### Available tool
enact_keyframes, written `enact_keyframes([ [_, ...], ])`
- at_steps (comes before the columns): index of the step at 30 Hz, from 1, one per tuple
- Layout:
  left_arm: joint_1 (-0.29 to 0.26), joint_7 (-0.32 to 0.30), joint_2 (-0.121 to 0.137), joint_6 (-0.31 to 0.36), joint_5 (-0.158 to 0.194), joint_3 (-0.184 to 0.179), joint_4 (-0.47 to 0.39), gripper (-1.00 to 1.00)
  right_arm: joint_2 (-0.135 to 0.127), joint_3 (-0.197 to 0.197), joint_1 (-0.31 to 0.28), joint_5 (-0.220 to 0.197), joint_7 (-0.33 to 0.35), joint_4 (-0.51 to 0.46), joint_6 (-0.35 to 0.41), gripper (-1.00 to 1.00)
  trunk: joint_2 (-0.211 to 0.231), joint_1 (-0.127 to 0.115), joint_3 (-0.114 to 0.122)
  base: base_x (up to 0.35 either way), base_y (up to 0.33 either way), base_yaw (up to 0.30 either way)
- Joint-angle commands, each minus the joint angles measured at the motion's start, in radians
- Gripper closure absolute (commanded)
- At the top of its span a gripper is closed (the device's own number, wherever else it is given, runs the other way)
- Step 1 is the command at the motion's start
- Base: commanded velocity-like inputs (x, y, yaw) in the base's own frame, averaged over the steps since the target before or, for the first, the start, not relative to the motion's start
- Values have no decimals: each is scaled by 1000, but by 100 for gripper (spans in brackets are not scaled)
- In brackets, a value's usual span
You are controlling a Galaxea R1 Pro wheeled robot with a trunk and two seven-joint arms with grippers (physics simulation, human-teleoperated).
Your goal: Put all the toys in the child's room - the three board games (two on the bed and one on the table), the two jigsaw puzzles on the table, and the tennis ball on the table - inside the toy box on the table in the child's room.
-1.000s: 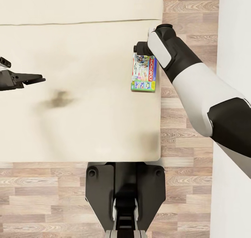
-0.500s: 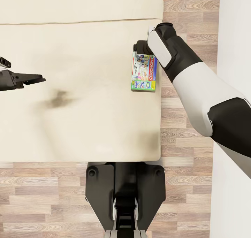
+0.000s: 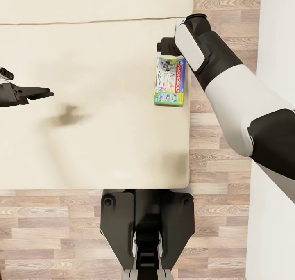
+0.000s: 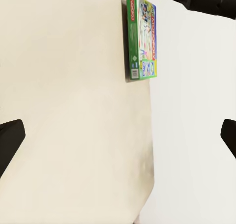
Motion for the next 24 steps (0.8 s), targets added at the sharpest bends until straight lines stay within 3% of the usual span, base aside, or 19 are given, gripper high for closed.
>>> enact_keyframes([
  [1,0,-4,0,11,-1,0,0,-100,0,3,-2,-9,-9,0,1,-100,-2,1,-3,0,0,0],
  [24,0,-4,1,11,-1,2,0,-100,0,5,-3,-7,-7,3,-1,-100,-2,1,-30,0,0,0],
])
